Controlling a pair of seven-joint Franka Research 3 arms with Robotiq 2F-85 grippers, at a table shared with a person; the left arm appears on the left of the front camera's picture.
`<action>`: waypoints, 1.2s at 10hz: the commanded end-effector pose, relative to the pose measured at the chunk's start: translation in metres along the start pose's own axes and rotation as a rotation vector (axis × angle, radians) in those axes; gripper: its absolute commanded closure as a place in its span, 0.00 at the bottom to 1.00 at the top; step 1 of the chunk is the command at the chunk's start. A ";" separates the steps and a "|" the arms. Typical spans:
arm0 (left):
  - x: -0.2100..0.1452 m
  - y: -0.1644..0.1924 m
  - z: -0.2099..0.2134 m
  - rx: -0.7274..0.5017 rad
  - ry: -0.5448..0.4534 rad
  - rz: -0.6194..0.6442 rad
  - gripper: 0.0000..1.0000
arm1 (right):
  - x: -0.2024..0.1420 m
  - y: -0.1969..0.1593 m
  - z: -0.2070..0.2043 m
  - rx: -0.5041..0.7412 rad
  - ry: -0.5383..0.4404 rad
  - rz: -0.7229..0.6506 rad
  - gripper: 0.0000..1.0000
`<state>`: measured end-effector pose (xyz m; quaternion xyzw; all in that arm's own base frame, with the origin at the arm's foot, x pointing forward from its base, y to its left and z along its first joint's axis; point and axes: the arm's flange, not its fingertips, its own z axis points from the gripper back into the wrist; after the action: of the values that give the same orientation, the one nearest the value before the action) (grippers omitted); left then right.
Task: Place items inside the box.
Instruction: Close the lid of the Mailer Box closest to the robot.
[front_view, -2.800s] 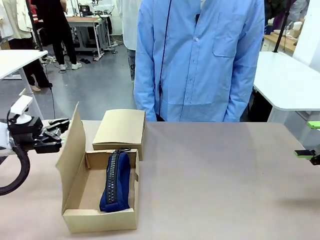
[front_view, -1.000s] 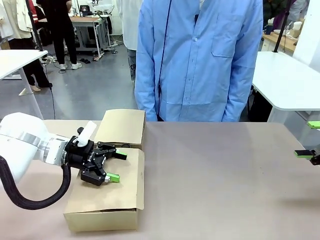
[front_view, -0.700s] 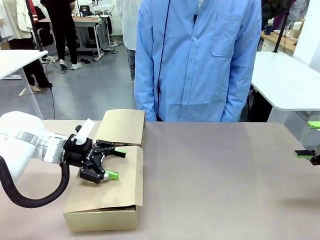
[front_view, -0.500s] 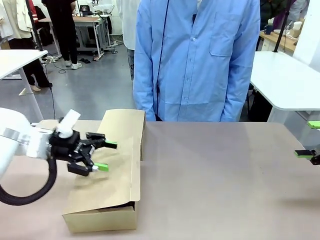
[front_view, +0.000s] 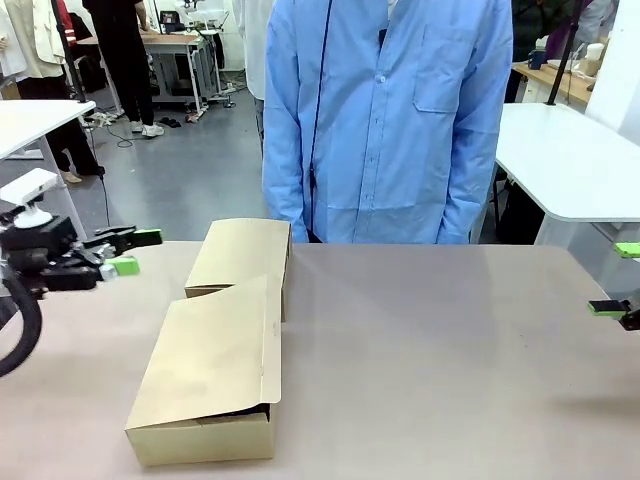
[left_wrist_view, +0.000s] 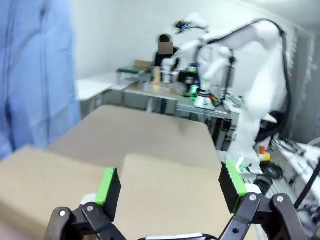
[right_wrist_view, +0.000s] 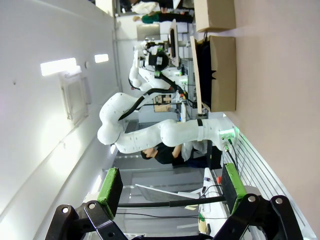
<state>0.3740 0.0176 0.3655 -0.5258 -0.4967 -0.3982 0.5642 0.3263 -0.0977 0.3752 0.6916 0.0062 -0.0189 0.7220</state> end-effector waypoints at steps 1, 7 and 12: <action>0.005 -0.052 0.003 0.167 0.116 0.355 0.00 | -0.002 0.004 0.002 -0.008 0.014 -0.013 0.00; 0.020 -0.031 0.062 0.086 0.025 0.903 0.00 | -0.002 0.004 0.002 -0.008 0.014 -0.013 0.00; 0.013 -0.029 0.055 0.064 0.151 0.846 0.00 | -0.002 0.004 0.002 -0.008 0.014 -0.013 0.00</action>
<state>0.3431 0.0690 0.3800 -0.6432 -0.2025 -0.1405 0.7249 0.3264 -0.0974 0.3752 0.6915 0.0065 -0.0187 0.7221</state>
